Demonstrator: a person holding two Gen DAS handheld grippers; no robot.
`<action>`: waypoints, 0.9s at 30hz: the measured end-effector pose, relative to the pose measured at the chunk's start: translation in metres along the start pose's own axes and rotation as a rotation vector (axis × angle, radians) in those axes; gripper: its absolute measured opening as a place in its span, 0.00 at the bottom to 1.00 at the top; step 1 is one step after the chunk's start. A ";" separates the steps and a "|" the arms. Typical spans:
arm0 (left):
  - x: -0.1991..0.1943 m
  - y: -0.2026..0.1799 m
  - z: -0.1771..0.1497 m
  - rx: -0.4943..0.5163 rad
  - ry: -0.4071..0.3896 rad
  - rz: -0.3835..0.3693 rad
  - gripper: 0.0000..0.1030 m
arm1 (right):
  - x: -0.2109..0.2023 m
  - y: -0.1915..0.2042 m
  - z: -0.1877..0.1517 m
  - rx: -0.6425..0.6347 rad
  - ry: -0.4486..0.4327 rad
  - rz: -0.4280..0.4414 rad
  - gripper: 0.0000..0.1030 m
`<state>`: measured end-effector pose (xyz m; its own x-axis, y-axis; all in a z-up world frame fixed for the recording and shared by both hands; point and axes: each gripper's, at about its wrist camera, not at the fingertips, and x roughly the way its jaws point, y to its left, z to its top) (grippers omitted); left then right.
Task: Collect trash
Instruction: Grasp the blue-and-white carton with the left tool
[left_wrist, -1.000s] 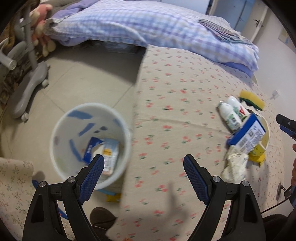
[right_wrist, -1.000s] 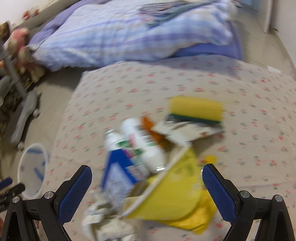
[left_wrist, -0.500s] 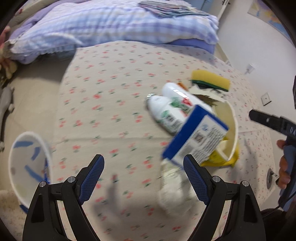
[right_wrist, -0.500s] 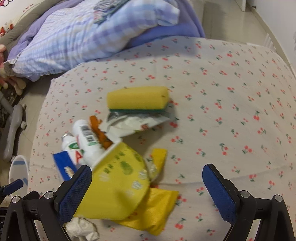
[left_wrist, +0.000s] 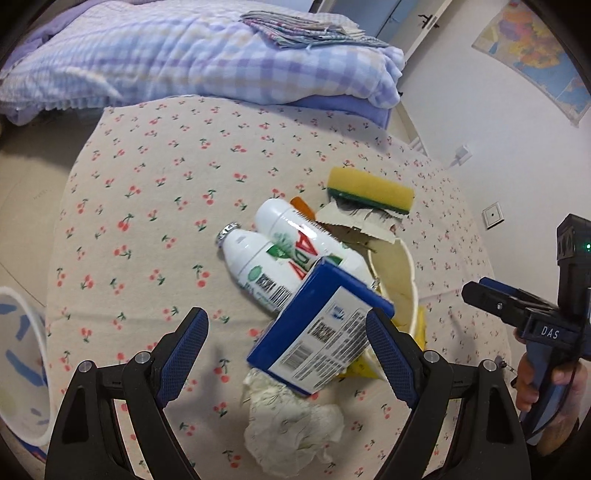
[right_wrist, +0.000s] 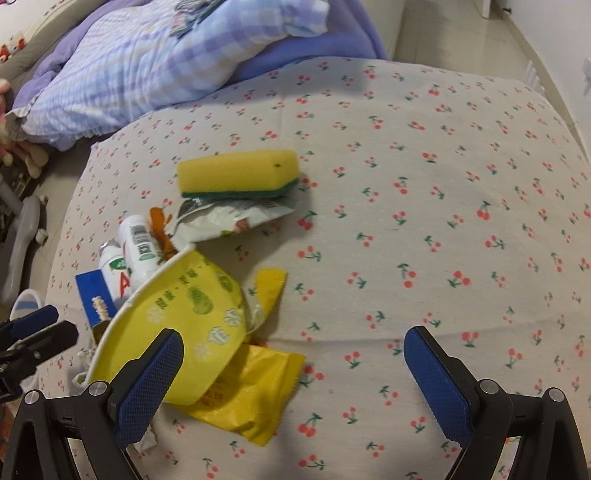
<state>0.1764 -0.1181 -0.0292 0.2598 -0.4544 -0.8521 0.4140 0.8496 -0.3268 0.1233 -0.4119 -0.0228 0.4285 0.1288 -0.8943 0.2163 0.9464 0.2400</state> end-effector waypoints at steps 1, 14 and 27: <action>0.002 -0.001 0.001 -0.001 0.000 -0.012 0.86 | -0.001 -0.003 0.000 0.008 -0.001 0.000 0.96; 0.027 0.022 -0.002 -0.001 0.078 -0.058 0.81 | -0.004 -0.021 -0.004 0.042 0.003 -0.001 0.96; 0.033 0.026 -0.024 -0.087 0.137 -0.261 0.35 | 0.001 -0.022 -0.007 0.036 0.022 -0.007 0.96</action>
<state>0.1752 -0.1047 -0.0755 0.0320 -0.6253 -0.7797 0.3738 0.7310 -0.5709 0.1125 -0.4307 -0.0316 0.4075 0.1287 -0.9041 0.2508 0.9362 0.2463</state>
